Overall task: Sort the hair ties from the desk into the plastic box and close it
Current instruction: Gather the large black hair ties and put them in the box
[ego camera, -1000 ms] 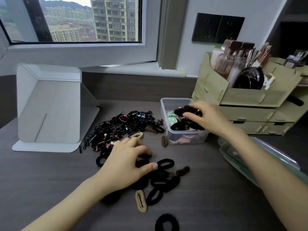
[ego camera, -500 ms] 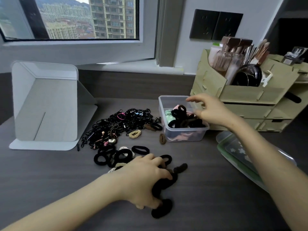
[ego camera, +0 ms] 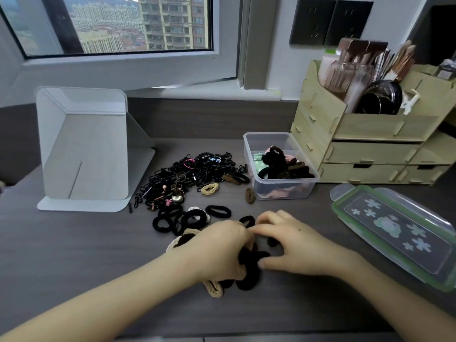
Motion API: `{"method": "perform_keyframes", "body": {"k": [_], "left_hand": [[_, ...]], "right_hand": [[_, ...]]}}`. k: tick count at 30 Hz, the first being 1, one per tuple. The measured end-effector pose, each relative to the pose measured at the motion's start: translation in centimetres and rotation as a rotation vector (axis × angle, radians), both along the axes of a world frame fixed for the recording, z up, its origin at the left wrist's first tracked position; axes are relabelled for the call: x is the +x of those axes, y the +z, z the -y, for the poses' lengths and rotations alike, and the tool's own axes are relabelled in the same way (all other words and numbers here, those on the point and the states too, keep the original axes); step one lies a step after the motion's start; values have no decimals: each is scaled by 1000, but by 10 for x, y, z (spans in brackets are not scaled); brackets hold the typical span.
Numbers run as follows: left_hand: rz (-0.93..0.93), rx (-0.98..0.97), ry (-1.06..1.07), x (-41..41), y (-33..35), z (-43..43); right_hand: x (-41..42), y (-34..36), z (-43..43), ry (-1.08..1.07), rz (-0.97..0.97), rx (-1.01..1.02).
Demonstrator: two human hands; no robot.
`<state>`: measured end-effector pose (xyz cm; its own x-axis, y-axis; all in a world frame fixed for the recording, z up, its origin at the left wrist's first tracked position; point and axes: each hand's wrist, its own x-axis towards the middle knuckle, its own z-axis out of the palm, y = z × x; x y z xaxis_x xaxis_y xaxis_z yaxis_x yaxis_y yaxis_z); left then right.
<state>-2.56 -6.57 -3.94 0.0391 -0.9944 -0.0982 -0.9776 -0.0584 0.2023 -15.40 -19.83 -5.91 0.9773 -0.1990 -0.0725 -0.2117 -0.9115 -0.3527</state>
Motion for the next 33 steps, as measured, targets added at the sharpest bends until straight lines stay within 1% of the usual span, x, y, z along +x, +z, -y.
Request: {"method": "perform_keyframes", "body": {"k": [2,4,6,11,14,16,18,20,22,23,25,27,29,30,31,32,33], "left_hand": [[5,-53,48,4,0,2],[-35,-111,114,12,0,4],[-80,-161,174,21,-1,4],[-147,-188,229,35,-12,3],[-182,-290,289,45,-15,5],[-232,-366,340,51,-13,9],[-296,-431,384,57,-9,15],[-324,-486,410,61,-1,26],[-340,-525,413,61,10,42],[-362,-539,412,59,16,52],[-447,-579,413,55,28,75],[-599,-650,402,51,40,101],[-765,-708,378,48,50,126],[-850,-705,368,47,52,138],[-931,-671,358,47,52,148],[-981,-613,345,47,50,157],[-979,-548,333,47,46,164]], "right_hand": [[8,-5,-1,-43,81,56],[15,-7,-2,-73,133,86],[21,-8,-2,-84,146,63],[28,-9,2,-93,158,23],[28,-5,5,-138,209,47],[27,3,10,-197,298,135],[26,16,21,-277,437,216],[26,33,42,-364,593,198],[29,50,65,-453,693,99],[33,56,77,-481,702,45],[42,64,95,-498,623,-31],[51,67,107,-451,431,-58],[54,69,115,-397,238,-33],[54,71,118,-397,209,18],[52,74,120,-410,233,85],[51,77,122,-432,286,145],[50,78,125,-466,342,167]]}}
